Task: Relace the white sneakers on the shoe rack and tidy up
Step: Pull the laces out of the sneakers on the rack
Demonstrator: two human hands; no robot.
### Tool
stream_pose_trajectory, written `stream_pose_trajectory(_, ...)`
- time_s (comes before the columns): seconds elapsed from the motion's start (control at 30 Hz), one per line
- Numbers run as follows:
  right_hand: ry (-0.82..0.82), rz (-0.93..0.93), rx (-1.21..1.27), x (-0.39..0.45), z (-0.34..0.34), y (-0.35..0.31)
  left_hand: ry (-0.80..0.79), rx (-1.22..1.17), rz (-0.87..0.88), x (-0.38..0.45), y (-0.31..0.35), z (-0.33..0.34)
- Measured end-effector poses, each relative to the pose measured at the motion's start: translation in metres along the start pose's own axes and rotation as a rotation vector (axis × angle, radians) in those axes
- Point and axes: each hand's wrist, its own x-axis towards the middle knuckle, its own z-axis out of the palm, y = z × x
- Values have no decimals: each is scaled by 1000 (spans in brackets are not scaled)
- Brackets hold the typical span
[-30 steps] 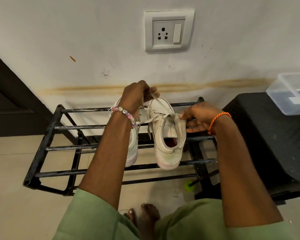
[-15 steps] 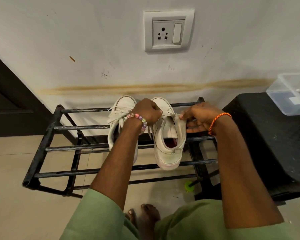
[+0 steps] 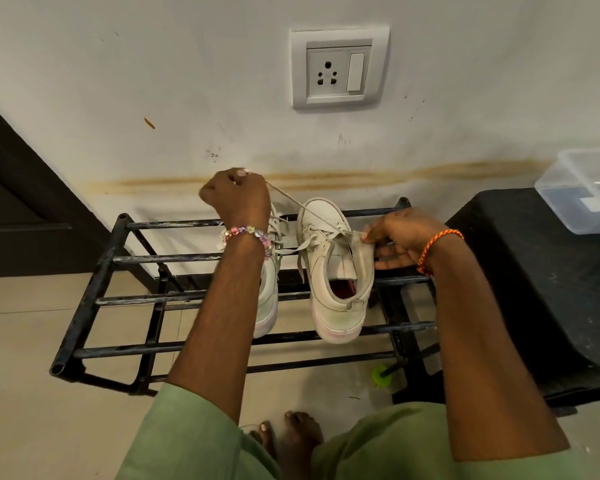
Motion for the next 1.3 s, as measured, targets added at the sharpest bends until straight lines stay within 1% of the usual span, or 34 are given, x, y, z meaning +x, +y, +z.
stream_pose_trajectory(0.1, 7, -3, -8, -1, 1, 0, 206, -191, -12, 7, 2, -7)
stream_pose_trajectory(0.13, 8, -3, -9, -1, 1, 0, 241, -277, -36, 13, 0, -11)
stream_pose_trajectory(0.2, 9, -1, -11, -1, 1, 0, 219, -500, -110, 22, 0, -20)
stream_pose_trajectory(0.23, 7, -2, -12, 0, 1, 0, 209, -565, -162, 27, -3, -23)
stream_pose_trajectory(0.27, 7, -4, -14, 0, 0, 1, 213, -576, -188, 30, -5, -26)
stream_pose_trajectory(0.3, 5, -5, -14, 0, 1, 1, 220, -518, -186, 30, -5, -30)
stream_pose_trajectory(0.33, 5, -7, -14, 0, 1, 1, 228, -399, -148, 29, -5, -31)
stream_pose_trajectory(0.4, 20, -29, -26, 2, 2, 1, 234, -64, -62, 25, -8, -29)
stream_pose_trajectory(0.47, 31, -101, -55, 6, 6, 3, 228, 299, 44, 20, -11, -26)
stream_pose_trajectory(0.5, 54, -182, -150, 9, 8, 4, 214, 424, 131, 14, -10, -24)
stream_pose_trajectory(0.53, 75, -275, -295, 13, 10, 5, 188, 515, 234, 9, -11, -21)
stream_pose_trajectory(0.57, 79, -359, -439, 16, 14, 7, 133, 587, 332, 1, -10, -18)
stream_pose_trajectory(0.6, 85, -421, -553, 19, 19, 8, 37, 622, 399, -5, -12, -14)
stream_pose_trajectory(0.63, 99, -455, -639, 23, 23, 10, -101, 621, 418, -12, -13, -10)
stream_pose_trajectory(0.7, 167, -524, -753, 35, 32, 16, -387, 628, 344, -26, -18, -2)
stream_pose_trajectory(0.73, 197, -540, -777, 38, 35, 18, -494, 657, 306, -31, -23, 1)
stream_pose_trajectory(0.8, 230, -561, -800, 41, 37, 22, -629, 682, 264, -37, -34, 5)
stream_pose_trajectory(0.87, 270, -589, -794, 39, 37, 22, -694, 640, 250, -39, -42, 5)
stream_pose_trajectory(0.93, 302, -625, -762, 37, 37, 23, -704, 612, 251, -38, -48, 2)
stream_pose_trajectory(1.0, 346, -630, -707, 38, 39, 26, -664, 618, 300, -36, -53, 1)
stream_pose_trajectory(1.03, 369, -617, -631, 40, 41, 28, -635, 619, 333, -36, -56, 2)
stream_pose_trajectory(1.1, 384, -535, -329, 40, 46, 27, -591, 605, 379, -38, -59, 1)
stream_pose_trajectory(1.2, 379, -311, 174, 51, 40, 20, -558, 588, 407, -40, -63, 0)
stream_pose_trajectory(1.3, 279, -50, 538, 63, 30, 17, -509, 562, 431, -42, -67, -3)
